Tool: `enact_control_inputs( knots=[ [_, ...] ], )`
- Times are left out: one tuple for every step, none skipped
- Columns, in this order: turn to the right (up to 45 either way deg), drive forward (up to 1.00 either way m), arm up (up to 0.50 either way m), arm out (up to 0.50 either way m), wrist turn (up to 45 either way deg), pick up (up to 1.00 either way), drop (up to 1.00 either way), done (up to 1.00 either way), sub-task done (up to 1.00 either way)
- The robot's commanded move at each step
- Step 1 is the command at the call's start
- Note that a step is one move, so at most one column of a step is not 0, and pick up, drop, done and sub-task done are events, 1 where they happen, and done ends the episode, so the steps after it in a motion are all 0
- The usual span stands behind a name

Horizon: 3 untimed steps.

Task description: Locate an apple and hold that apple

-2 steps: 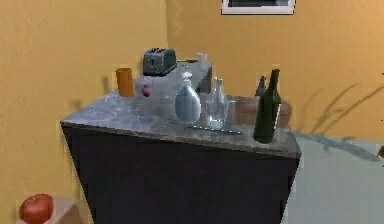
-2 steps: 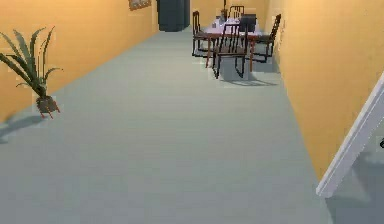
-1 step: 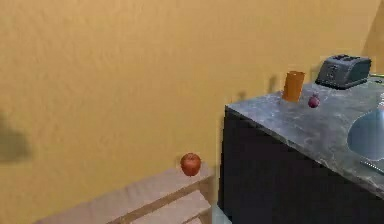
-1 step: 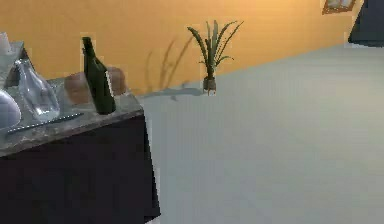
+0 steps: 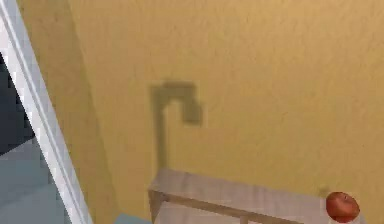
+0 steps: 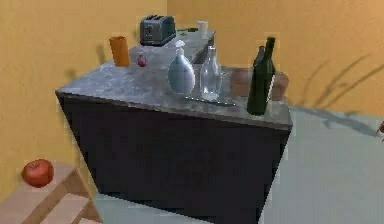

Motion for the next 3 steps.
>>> enact_control_inputs(
  knots=[
    [-39.0,0.0,0.0,0.0,0.0,0.0,0.0,0.0,0.0],
    [45.0,0.0,0.0,0.0,0.0,0.0,0.0,0.0,0.0],
    [45.0,0.0,0.0,0.0,0.0,0.0,0.0,0.0,0.0]
  ],
)
